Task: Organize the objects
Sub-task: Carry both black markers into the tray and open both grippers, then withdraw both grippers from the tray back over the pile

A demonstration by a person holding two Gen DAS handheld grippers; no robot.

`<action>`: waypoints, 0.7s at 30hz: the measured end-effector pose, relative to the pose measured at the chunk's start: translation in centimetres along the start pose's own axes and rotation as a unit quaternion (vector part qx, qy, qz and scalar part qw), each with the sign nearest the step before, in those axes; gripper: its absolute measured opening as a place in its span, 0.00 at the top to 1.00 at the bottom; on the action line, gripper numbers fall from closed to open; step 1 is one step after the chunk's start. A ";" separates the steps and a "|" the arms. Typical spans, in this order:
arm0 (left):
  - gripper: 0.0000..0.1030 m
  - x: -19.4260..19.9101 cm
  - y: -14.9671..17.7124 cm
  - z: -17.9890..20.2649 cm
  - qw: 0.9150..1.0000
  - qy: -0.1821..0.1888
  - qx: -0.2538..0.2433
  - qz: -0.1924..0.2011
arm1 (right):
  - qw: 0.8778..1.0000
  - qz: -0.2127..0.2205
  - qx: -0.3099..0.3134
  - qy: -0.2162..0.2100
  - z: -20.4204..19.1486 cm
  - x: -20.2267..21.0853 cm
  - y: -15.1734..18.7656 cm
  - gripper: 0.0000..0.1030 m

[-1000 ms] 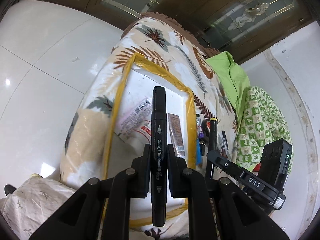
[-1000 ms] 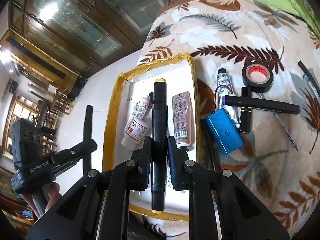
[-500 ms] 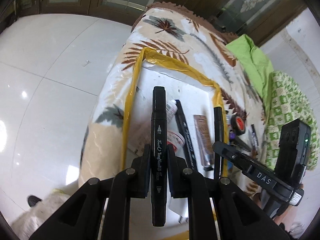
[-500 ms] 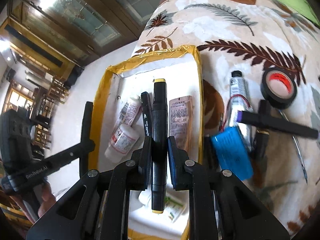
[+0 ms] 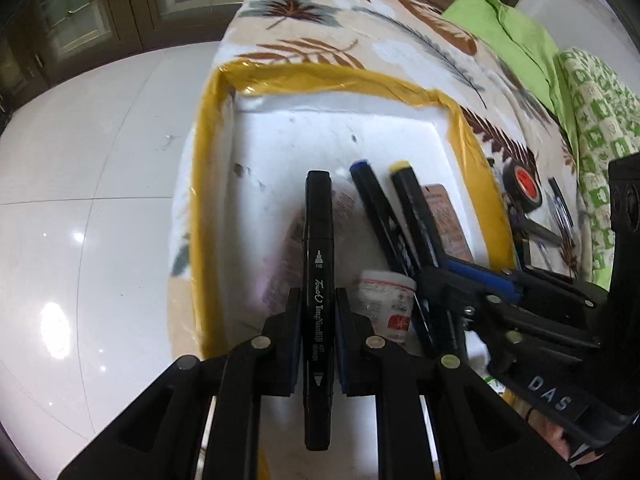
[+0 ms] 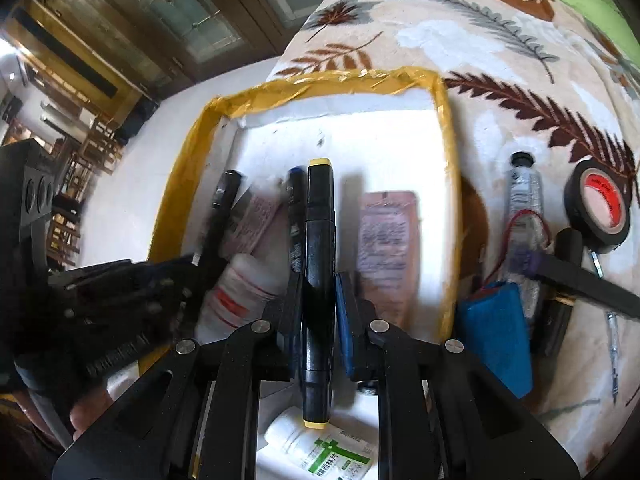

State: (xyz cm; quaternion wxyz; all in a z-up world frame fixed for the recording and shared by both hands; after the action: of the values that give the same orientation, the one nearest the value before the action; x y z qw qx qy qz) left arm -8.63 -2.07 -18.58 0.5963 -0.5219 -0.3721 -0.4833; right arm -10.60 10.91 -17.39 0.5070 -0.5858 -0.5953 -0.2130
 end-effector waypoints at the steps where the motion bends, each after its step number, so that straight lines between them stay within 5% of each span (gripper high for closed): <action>1: 0.87 0.0 0.0 -0.1 1.000 0.004 0.003 0.000 | 1.000 0.000 0.004 0.002 -0.2 0.0 0.1 0.85; 9: 0.86 0.5 -0.2 -0.8 0.999 0.025 0.030 0.026 | 1.000 -0.003 -0.008 0.003 0.3 -0.2 -0.4 0.85; 13: 0.83 0.8 -0.2 -1.3 0.996 0.066 0.053 0.036 | 0.999 -0.002 -0.034 0.003 1.3 0.0 -0.2 0.83; 16: 0.67 1.4 -0.3 -2.0 0.989 0.113 0.084 0.046 | 0.999 0.000 -0.040 -0.006 1.8 0.5 -0.2 0.79; 18: 0.54 2.4 -0.2 -2.3 0.983 0.136 0.099 0.071 | 0.999 0.008 -0.048 -0.019 2.1 1.3 -0.1 0.59; 21: 0.41 4.3 0.1 -2.2 0.972 0.173 0.116 0.110 | 0.997 0.034 -0.057 -0.040 2.4 3.3 0.1 0.51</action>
State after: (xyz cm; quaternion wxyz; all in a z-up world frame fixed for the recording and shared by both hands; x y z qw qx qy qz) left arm -7.57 -5.01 -14.95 0.7578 -0.3951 -0.2573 -0.4511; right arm -10.74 14.57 -15.55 0.4556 -0.6418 -0.5815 -0.2059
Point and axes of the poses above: each gripper's, at about its wrist camera, not at the fingertips, and x roughly against the way its jaws point, z to its right, y to its underside, the point moved 2 cm from there along -x, roughly the way its jaws point, and after that the axes turned 2 degrees about -z, right-handed, at the moved point
